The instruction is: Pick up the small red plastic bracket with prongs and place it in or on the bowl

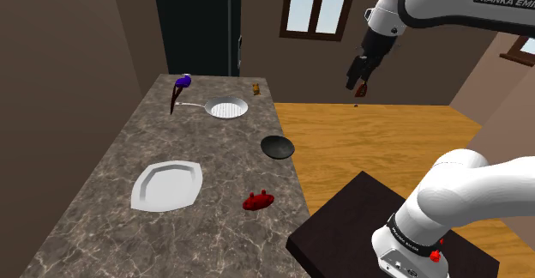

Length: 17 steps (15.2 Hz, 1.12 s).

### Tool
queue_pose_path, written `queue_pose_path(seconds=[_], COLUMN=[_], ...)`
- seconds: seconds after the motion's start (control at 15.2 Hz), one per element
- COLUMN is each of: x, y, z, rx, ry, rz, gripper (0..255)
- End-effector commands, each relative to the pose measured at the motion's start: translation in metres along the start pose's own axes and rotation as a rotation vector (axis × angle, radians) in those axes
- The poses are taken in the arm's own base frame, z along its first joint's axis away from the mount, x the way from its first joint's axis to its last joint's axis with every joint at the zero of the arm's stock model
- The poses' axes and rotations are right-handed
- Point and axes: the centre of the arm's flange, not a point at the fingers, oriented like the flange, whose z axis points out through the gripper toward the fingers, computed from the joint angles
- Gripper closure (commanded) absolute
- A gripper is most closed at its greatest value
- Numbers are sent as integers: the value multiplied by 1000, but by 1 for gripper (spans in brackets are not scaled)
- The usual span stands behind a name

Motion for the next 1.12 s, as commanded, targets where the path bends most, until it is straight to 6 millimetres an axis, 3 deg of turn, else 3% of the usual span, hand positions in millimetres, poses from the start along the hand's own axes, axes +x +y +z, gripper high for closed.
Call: queue_pose_path(seconds=[0.0,1.06], x=[0,18], y=[0,-111], z=[0,178], rx=[0,17], ry=[0,-71], rz=[0,167], gripper=[0,0])
